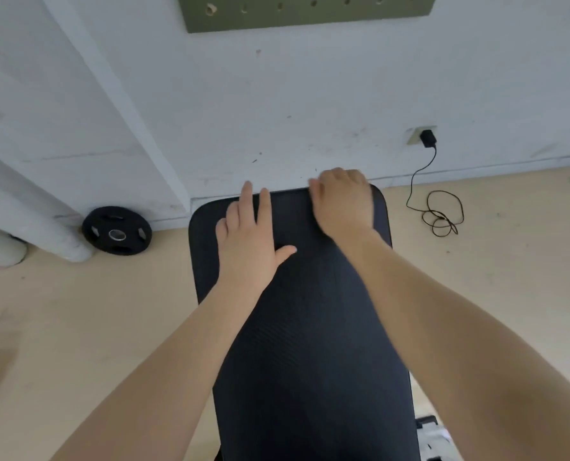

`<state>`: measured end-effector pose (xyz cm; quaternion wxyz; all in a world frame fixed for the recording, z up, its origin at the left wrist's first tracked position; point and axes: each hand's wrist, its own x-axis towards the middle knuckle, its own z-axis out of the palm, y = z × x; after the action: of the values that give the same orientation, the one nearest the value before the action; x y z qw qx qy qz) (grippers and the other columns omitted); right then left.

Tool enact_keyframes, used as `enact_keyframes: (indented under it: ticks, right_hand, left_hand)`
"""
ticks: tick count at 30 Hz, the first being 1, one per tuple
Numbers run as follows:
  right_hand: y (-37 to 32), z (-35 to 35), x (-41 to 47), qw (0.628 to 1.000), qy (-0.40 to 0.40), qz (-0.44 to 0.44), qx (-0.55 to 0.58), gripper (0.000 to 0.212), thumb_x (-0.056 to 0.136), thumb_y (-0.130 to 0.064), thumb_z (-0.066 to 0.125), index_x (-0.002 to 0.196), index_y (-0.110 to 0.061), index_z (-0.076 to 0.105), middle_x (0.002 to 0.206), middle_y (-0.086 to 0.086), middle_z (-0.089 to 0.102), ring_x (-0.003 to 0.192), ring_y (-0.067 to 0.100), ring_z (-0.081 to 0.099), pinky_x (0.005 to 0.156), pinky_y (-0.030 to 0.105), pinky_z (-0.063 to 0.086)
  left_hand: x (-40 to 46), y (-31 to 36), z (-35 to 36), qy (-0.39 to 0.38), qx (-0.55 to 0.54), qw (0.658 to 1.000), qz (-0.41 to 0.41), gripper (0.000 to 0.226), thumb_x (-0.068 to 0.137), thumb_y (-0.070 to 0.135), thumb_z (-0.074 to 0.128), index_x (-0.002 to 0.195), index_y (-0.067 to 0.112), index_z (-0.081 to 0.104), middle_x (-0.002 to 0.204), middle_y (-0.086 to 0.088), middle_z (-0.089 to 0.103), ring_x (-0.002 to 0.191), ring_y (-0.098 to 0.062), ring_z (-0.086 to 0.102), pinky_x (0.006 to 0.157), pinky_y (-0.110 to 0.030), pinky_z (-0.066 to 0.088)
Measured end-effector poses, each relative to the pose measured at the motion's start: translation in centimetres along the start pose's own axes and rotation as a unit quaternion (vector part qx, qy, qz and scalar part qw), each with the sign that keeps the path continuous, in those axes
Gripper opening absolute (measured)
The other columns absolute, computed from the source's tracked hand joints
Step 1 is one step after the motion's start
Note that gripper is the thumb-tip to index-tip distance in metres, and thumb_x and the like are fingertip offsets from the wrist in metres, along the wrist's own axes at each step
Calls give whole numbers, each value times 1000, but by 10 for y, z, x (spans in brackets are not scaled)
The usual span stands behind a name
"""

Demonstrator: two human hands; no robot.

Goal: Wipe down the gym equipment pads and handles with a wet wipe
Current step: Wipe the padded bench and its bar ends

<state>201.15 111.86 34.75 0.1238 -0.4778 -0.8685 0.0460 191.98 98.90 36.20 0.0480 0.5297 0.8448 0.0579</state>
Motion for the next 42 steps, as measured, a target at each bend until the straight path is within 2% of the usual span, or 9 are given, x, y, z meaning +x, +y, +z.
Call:
enact_keyframes:
  ticks: [3,7,12,17,21,26,31,36,42]
  right_hand:
    - [-25,9,-3,992,-12,-112,55,39,98,-29,31,100,-8,64,101,9,65,94,30,56,85,37,39]
    - [10,2,5,990,-12,-103,95,34,97,-33,40,92,-9,63,90,7,65,86,26,56,72,32,37]
    - [63,-10,6,970,-2,92,225,28,94,-31,48,96,-8,64,89,5,63,86,22,55,68,26,37]
    - [85,0,-10,859,28,274,432,18,90,-30,52,85,-16,62,79,-4,60,75,12,52,69,27,41]
    - [92,11,-46,848,25,336,409,18,91,-19,47,77,-13,57,69,0,52,66,14,43,56,26,33]
    - [103,35,-128,778,-24,421,465,26,88,-19,51,63,-15,52,57,-3,40,62,15,35,55,28,26]
    - [97,14,-91,802,21,370,469,24,89,-18,46,65,-20,47,62,-4,45,67,17,42,59,29,34]
    - [91,1,-65,829,48,292,474,19,93,-22,45,100,-17,62,80,-7,57,76,12,51,68,24,40]
    - [109,20,-142,882,-2,271,386,33,95,-26,46,65,-14,48,57,-2,40,55,10,32,49,19,27]
  left_hand:
    - [-4,16,8,-2,16,1000,15,104,74,64,59,148,9,10,157,-9,8,139,-29,22,108,-43,25]
    - [-5,19,16,-23,60,998,0,119,64,78,52,148,8,3,158,-7,4,141,-28,15,110,-43,20]
    - [-4,29,23,-18,99,995,-26,130,54,82,57,147,4,10,156,-12,14,139,-32,24,110,-45,24]
    - [-3,28,37,29,135,990,-30,129,41,84,57,136,-1,38,141,-17,45,121,-35,51,98,-45,43]
    - [-4,30,43,32,104,994,-30,128,47,77,65,141,-2,28,148,-18,34,131,-38,40,107,-48,33]
    - [-9,36,41,4,70,997,-20,120,66,65,63,148,3,1,157,-17,4,143,-37,10,116,-48,10]
    - [-37,51,48,101,97,988,61,89,66,42,77,137,3,40,148,-19,34,132,-36,40,106,-49,35]
    - [-68,68,64,70,89,982,151,83,66,48,76,131,4,49,145,-15,41,130,-32,45,102,-46,40]
    - [-94,87,80,-3,92,981,173,95,63,56,75,136,4,43,148,-16,36,133,-33,41,107,-45,34]
